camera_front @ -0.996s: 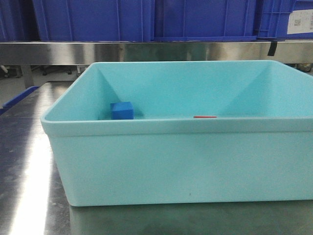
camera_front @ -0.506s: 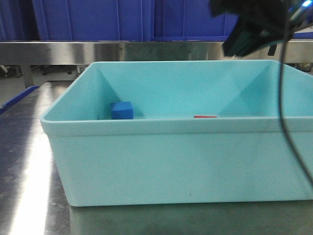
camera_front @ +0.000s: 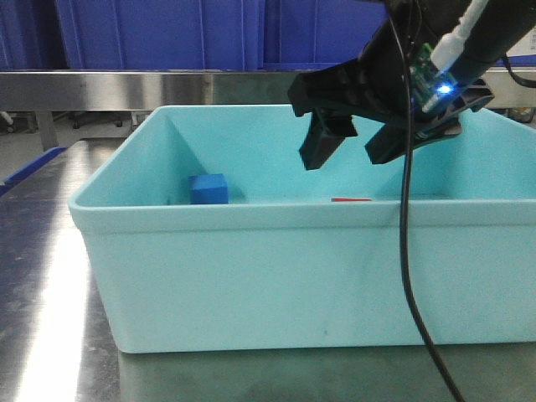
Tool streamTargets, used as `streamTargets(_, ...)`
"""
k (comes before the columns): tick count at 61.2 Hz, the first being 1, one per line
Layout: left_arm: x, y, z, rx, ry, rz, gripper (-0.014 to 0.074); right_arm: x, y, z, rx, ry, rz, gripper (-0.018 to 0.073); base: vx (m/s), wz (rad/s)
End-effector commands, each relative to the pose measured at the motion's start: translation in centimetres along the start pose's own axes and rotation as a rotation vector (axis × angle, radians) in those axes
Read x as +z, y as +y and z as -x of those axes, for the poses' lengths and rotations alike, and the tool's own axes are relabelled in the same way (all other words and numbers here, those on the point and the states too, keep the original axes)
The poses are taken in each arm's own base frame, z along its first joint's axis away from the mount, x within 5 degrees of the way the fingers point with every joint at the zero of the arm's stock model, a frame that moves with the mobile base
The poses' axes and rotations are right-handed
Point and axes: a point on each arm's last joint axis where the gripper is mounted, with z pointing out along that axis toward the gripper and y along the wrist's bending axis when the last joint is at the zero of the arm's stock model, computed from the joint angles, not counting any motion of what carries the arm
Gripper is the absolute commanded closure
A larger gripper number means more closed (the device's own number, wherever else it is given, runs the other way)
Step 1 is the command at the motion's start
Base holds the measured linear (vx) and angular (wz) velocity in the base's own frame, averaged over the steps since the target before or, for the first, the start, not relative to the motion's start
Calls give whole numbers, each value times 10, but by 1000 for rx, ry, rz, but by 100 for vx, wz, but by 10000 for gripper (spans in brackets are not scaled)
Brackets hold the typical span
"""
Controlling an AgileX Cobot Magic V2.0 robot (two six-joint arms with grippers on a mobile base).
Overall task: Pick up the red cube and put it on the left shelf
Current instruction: 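Lower the right gripper into the teal tub over the red cube, then close the right gripper on the red cube and lift it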
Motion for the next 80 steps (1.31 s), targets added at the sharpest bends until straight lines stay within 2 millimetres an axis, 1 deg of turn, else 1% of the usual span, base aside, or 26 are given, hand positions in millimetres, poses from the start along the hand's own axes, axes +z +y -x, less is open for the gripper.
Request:
streamTargets(1, 1, 0, 0, -5, -53, 6, 491, -16, 5, 21, -3, -112, 29, -67, 0, 0)
streamTargets(13, 1, 0, 0, -5, -53, 6, 491, -14, 4, 18, -4, -89, 21, -68, 0, 0)
streamTargets(44, 1, 0, 0, -5, -53, 6, 491, 13, 4, 2, -12, 28, -2, -68, 0, 0)
streamTargets(55, 1, 0, 0, -5, -53, 6, 491, 20, 8, -2, -23, 47, 5, -68, 0, 0)
streamTargets(69, 1, 0, 0, -5, -53, 6, 491, 25, 8, -4, -23, 61, 2, -63, 0, 0)
streamTargets(72, 1, 0, 0, -5, -53, 6, 491, 25, 8, -4, -23, 60, 2, -43, 0, 0)
streamTargets(75, 1, 0, 0, -5, -53, 6, 491, 25, 8, -4, -23, 53, 5, -1, 0, 0)
streamTargets(80, 1, 0, 0, -5, -53, 6, 491, 24, 9, -1, -23, 34, 11, 144, 0, 0)
